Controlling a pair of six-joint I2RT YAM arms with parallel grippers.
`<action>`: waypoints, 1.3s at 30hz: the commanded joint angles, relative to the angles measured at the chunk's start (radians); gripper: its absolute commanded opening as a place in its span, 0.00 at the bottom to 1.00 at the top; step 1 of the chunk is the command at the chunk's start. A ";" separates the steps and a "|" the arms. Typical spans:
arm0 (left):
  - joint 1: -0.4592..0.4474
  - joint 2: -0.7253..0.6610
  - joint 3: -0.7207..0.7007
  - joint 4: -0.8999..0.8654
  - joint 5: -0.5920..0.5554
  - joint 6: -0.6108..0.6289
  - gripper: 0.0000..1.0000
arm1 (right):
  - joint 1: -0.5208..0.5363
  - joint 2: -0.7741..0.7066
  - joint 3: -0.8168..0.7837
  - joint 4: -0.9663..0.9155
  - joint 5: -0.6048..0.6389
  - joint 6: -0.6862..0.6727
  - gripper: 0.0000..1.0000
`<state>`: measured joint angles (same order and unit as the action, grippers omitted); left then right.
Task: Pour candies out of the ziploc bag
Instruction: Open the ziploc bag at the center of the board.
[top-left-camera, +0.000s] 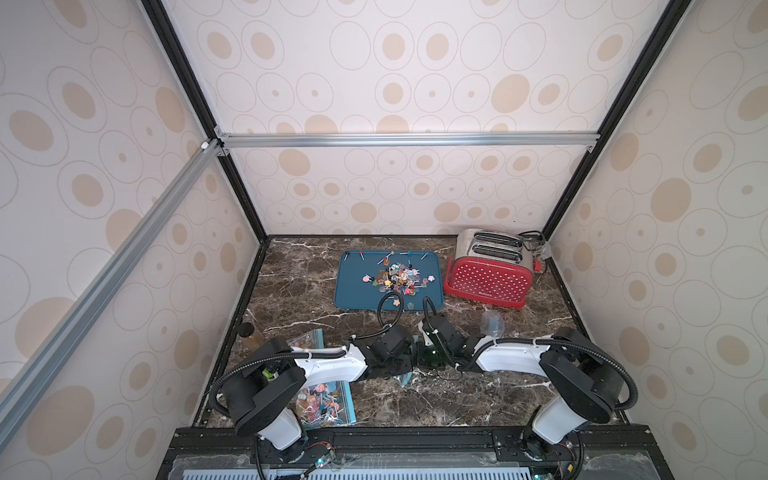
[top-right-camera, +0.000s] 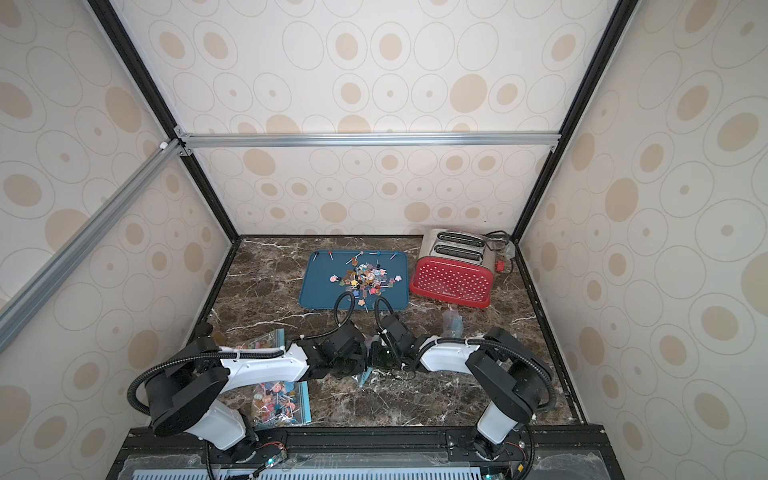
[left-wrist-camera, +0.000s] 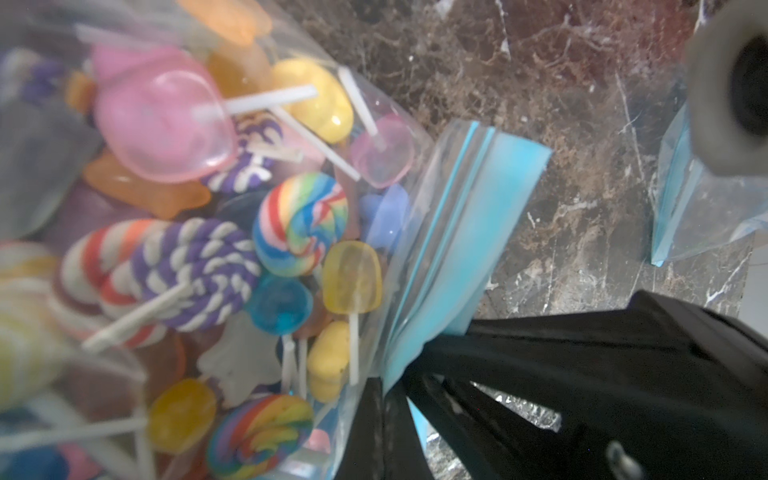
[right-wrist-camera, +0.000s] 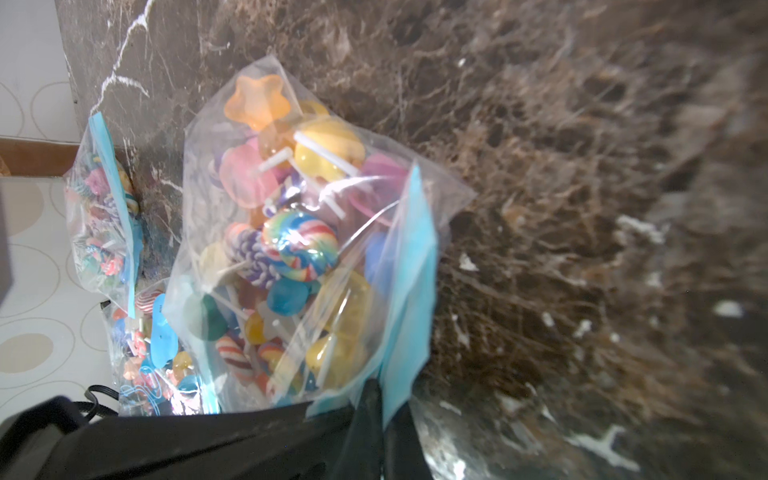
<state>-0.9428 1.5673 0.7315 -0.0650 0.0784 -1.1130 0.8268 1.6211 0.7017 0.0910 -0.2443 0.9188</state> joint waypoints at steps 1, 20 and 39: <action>0.007 0.008 0.016 0.001 -0.008 0.012 0.00 | -0.005 0.013 0.010 -0.002 -0.012 0.004 0.01; -0.012 -0.010 -0.007 -0.043 -0.225 -0.195 0.00 | 0.017 0.049 0.111 -0.348 0.133 -0.009 0.00; -0.024 -0.117 0.129 -0.114 -0.114 0.022 0.00 | 0.023 -0.110 0.126 -0.514 0.275 -0.048 0.00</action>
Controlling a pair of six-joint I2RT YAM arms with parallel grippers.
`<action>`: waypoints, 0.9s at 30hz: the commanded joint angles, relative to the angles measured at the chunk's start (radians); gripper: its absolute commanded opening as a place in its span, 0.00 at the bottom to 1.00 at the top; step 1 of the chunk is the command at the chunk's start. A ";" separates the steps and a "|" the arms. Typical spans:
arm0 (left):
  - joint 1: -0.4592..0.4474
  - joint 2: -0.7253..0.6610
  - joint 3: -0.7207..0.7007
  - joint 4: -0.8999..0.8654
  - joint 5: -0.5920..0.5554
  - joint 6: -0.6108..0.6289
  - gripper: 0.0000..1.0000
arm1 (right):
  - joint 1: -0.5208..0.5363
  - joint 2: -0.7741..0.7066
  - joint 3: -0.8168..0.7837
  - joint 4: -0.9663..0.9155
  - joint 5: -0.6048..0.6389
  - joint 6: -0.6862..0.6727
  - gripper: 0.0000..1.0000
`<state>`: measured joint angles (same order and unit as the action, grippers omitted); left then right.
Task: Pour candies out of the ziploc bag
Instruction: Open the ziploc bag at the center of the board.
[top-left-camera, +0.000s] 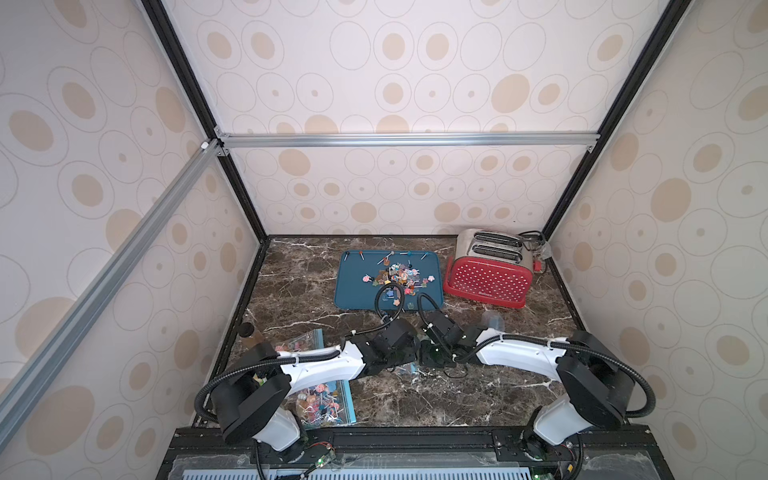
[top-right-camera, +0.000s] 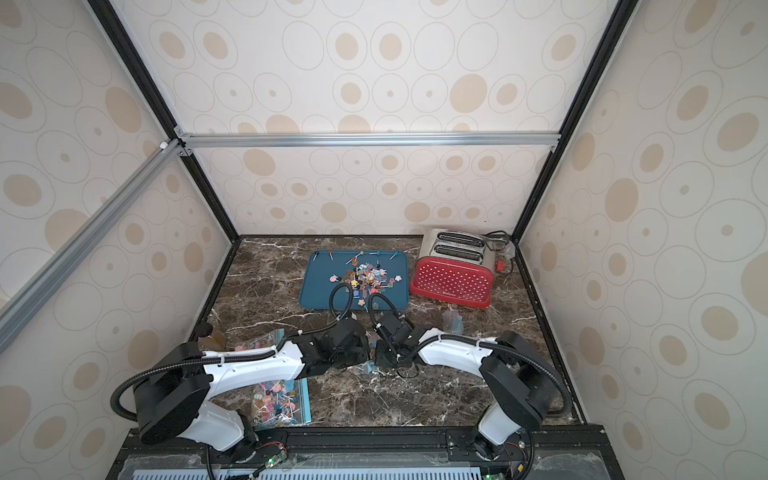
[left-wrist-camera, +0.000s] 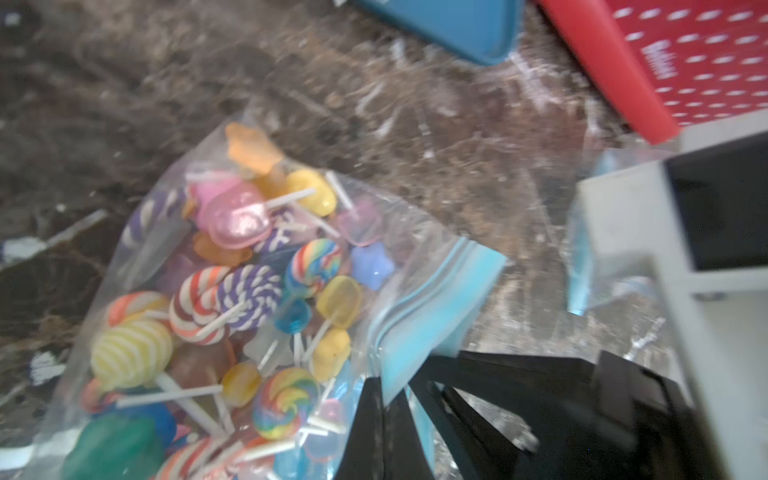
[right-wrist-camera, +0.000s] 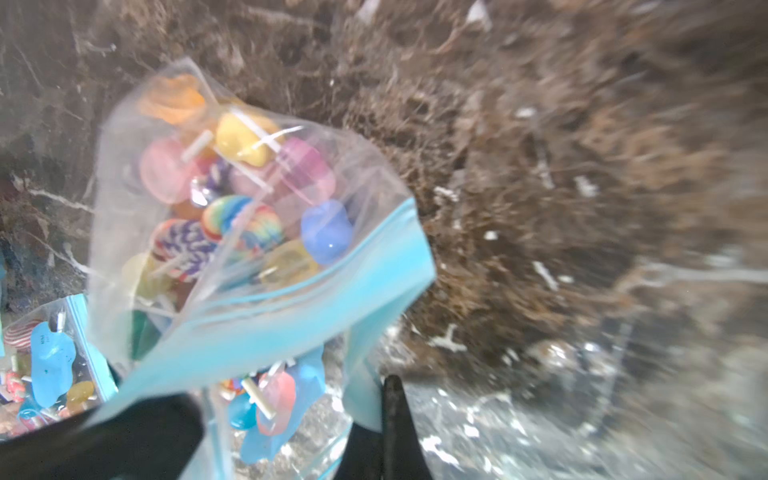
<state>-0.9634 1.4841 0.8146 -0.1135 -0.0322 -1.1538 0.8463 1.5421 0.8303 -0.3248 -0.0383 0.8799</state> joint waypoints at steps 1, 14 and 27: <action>-0.004 -0.042 0.053 -0.083 -0.005 0.074 0.00 | 0.005 -0.036 -0.008 -0.106 0.075 -0.007 0.00; -0.003 -0.021 0.166 -0.216 0.017 0.182 0.00 | 0.003 -0.081 0.000 -0.246 0.179 -0.007 0.00; -0.003 0.085 0.277 -0.196 0.092 0.254 0.31 | -0.025 -0.143 0.006 -0.263 0.150 -0.025 0.32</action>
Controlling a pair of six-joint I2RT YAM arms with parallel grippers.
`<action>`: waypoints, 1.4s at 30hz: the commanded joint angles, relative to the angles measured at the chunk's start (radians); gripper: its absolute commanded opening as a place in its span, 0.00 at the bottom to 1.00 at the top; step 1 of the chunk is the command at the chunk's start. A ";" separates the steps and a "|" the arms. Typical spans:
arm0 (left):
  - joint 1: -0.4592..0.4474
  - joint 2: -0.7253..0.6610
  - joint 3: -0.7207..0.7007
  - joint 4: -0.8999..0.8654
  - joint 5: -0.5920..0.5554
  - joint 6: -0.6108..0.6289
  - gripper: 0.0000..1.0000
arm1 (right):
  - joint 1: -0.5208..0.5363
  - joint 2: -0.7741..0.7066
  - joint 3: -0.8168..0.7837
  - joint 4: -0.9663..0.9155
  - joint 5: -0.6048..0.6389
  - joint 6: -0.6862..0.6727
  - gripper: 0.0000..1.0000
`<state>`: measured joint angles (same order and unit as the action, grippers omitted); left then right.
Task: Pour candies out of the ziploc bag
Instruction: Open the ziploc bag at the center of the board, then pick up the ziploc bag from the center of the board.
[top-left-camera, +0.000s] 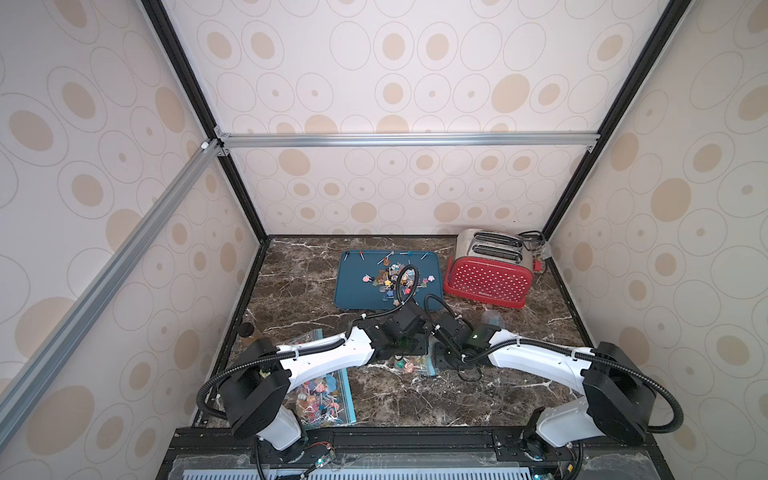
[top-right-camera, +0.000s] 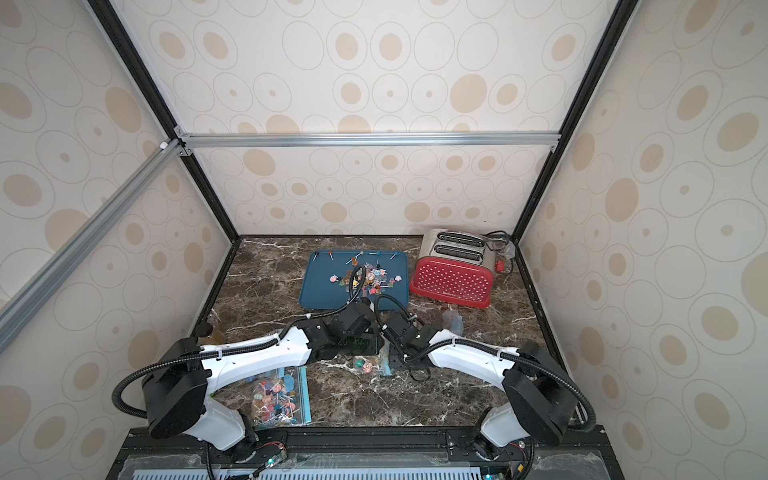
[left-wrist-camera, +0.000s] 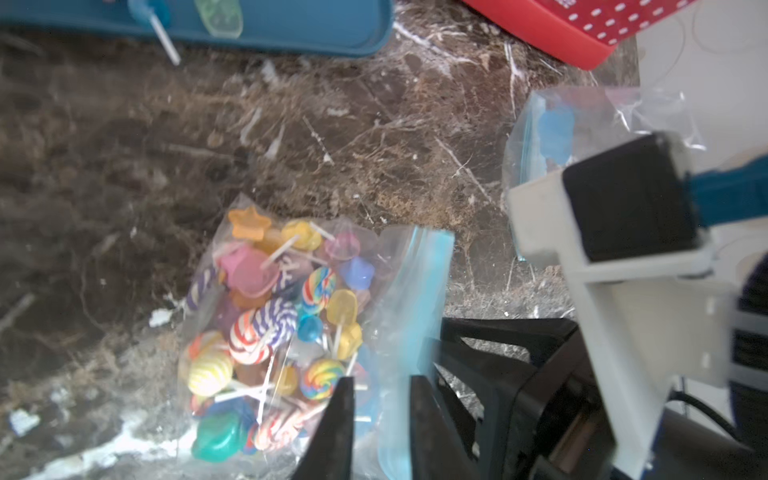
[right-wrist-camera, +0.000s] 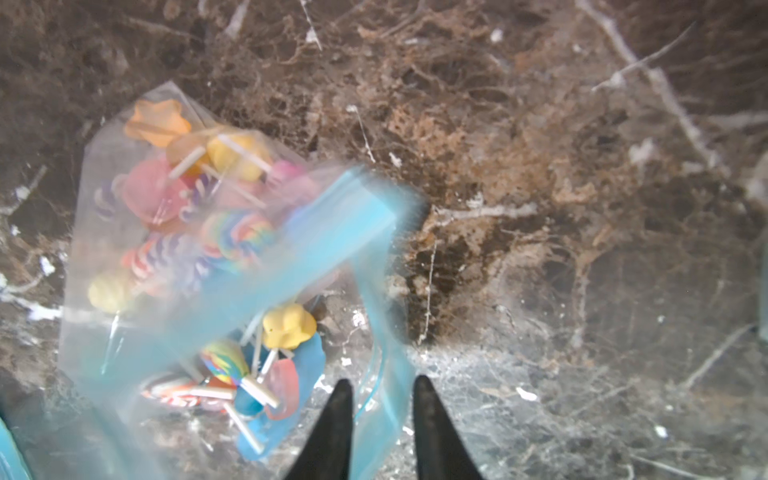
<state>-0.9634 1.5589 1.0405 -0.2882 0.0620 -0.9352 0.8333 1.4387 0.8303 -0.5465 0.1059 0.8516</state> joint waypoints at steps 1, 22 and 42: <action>-0.003 0.015 0.058 -0.026 -0.005 0.040 0.32 | -0.016 -0.051 0.000 -0.045 0.005 0.002 0.32; 0.093 -0.057 0.003 -0.079 -0.027 0.059 0.43 | -0.039 -0.126 -0.116 0.128 -0.186 0.025 0.38; 0.112 -0.064 -0.046 -0.051 -0.017 0.045 0.43 | -0.041 -0.042 -0.183 0.314 -0.228 0.122 0.23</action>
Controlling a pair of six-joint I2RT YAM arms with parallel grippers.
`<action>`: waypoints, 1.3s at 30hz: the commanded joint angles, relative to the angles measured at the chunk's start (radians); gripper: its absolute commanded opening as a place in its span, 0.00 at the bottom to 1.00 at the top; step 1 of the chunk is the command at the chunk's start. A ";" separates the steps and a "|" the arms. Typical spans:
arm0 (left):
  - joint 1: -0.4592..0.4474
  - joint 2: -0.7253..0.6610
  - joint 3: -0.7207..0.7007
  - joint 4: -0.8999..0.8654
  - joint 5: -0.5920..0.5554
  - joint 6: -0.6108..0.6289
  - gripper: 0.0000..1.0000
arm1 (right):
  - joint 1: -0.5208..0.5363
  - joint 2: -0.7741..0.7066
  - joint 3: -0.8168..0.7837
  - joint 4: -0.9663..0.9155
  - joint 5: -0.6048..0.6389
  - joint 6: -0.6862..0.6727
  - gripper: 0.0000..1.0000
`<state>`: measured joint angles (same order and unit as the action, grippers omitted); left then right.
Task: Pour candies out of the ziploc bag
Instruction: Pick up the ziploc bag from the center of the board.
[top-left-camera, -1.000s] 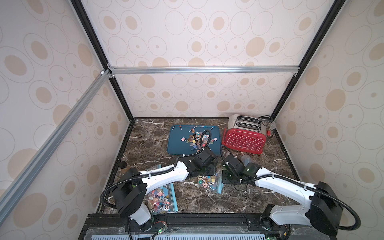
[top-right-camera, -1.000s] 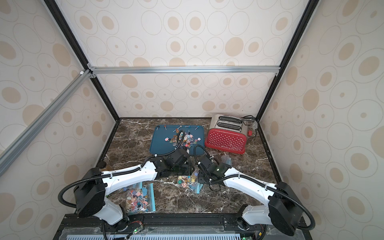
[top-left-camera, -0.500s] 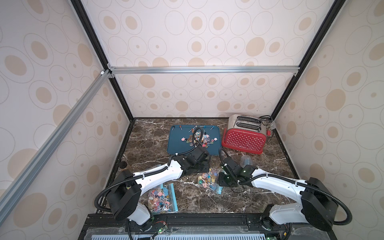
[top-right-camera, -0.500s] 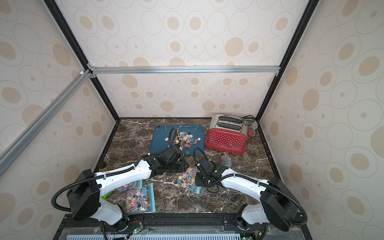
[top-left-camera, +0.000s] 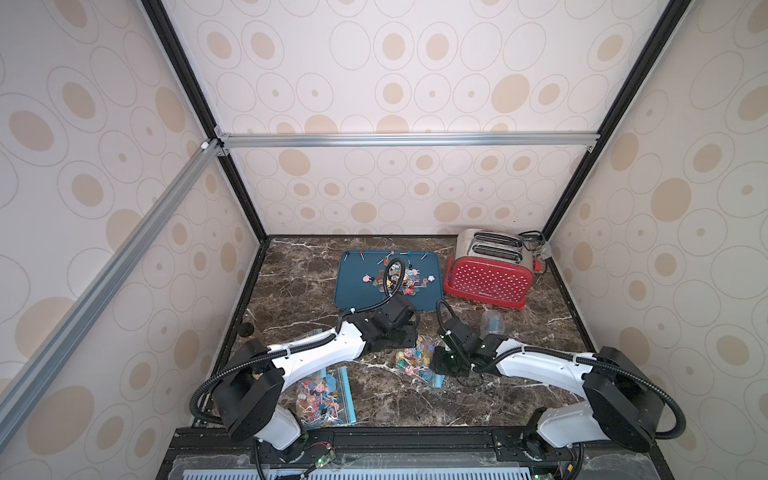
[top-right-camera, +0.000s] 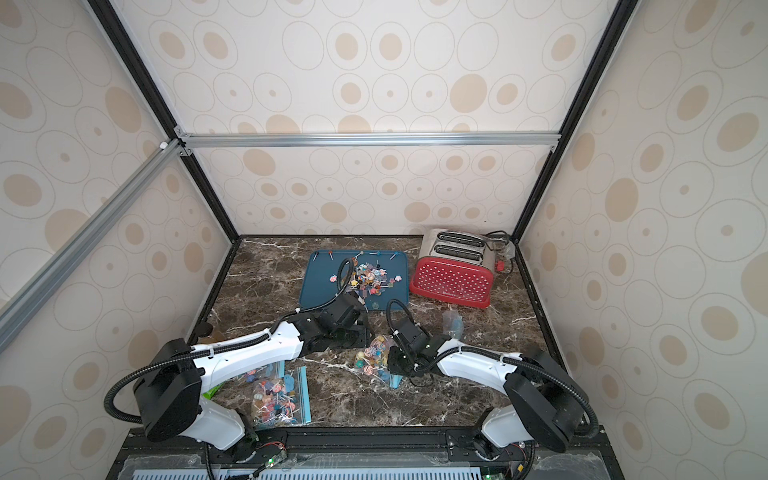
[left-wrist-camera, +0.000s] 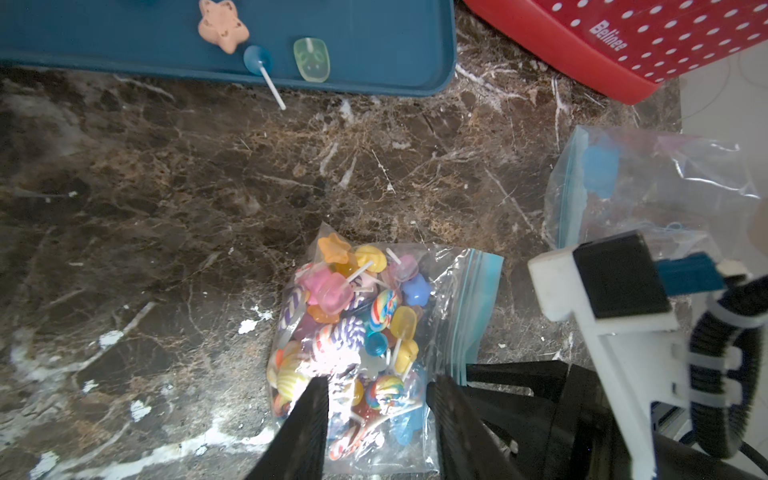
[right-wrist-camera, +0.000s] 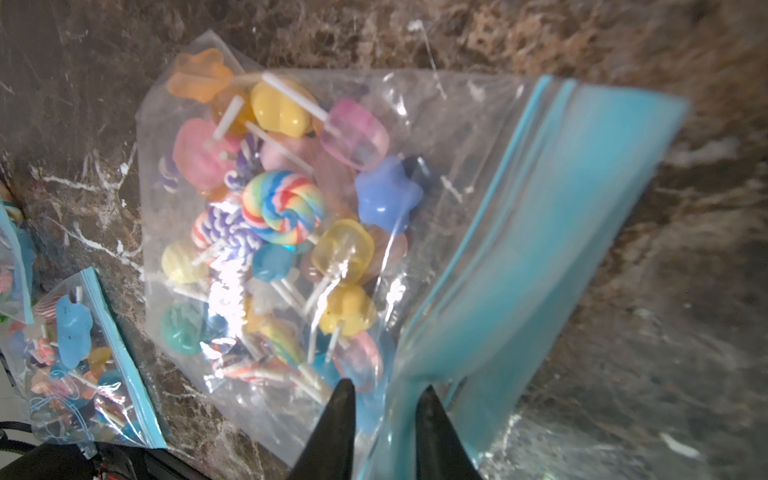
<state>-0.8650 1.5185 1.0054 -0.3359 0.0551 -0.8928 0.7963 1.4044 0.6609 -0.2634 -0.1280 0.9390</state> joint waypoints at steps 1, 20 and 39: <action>0.015 -0.025 -0.015 -0.004 -0.009 0.003 0.43 | -0.005 -0.014 -0.012 0.027 0.014 0.038 0.20; 0.084 -0.017 -0.213 0.258 0.226 0.055 0.52 | -0.004 -0.081 0.058 -0.077 0.086 -0.009 0.00; 0.097 0.077 -0.198 0.298 0.257 0.073 0.46 | -0.004 -0.073 0.055 -0.081 0.085 -0.005 0.00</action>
<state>-0.7746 1.6176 0.7879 -0.0380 0.3138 -0.8406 0.7963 1.3384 0.6994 -0.3225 -0.0544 0.9337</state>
